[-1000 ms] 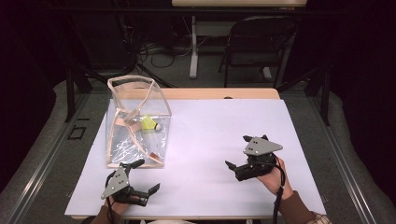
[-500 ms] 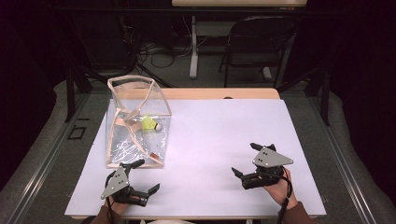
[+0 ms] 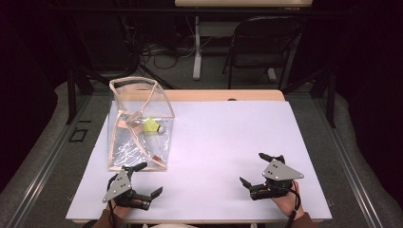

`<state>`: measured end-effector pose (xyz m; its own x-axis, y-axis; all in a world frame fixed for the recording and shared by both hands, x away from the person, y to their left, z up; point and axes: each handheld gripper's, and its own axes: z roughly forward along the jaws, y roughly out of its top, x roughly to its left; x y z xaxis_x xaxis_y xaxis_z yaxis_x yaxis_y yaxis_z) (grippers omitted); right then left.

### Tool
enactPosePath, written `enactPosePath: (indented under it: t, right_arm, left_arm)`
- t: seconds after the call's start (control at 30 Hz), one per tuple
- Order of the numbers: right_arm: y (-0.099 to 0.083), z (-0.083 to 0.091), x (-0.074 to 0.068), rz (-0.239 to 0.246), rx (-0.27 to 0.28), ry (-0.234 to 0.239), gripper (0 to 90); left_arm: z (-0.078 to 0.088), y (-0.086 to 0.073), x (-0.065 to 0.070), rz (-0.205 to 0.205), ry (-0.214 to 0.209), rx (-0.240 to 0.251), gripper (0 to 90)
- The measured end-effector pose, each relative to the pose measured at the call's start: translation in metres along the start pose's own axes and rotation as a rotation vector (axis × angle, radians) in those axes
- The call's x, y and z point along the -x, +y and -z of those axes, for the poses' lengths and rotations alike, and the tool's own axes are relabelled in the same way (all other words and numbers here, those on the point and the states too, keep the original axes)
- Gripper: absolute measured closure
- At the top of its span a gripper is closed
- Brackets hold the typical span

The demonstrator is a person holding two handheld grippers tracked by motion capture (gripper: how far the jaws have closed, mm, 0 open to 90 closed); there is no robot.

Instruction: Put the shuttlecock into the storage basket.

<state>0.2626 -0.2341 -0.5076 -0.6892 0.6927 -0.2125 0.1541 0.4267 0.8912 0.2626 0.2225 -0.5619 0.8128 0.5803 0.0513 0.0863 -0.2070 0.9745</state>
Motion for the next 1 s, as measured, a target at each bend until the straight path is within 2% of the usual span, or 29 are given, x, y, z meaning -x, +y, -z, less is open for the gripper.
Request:
enactPosePath:
  t: [0.47,0.8,1.0]
  right_arm:
    - [-0.021,0.012,-0.005,0.005,0.034,-0.029,1.3]
    - [-0.034,0.021,-0.004,0.017,0.062,-0.022,1.3]
    - [-0.041,0.028,-0.005,-0.002,0.095,-0.016,0.9]
  left_arm:
    - [0.0,0.0,0.0,0.001,-0.001,0.0,0.0]
    - [0.0,0.0,0.0,0.003,-0.006,-0.003,0.0]
    - [0.0,0.0,0.0,0.004,-0.006,-0.003,0.0]
